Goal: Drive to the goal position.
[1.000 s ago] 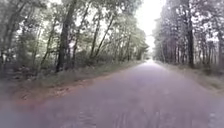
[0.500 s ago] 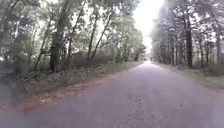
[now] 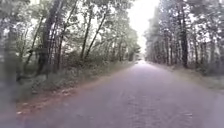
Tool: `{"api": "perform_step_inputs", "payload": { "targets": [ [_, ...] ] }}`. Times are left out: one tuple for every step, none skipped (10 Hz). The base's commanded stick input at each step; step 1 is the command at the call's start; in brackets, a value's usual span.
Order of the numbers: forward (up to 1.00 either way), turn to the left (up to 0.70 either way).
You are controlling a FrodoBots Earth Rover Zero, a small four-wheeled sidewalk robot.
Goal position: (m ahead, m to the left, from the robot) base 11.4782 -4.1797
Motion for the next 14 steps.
{"api": "perform_step_inputs", "payload": {
  "targets": [
    [0.70, 0.00],
    [0.70, 0.00],
    [0.70, 0.00],
    [0.70, 0.00],
    [0.70, 0.00],
    [0.70, 0.00],
    [0.70, 0.00],
    [0.70, -0.02],
    [0.70, -0.14],
    [0.70, -0.14],
    [0.70, -0.14],
    [0.70, -0.14],
    [0.70, -0.14],
    [0.70, -0.14]
  ]
}}
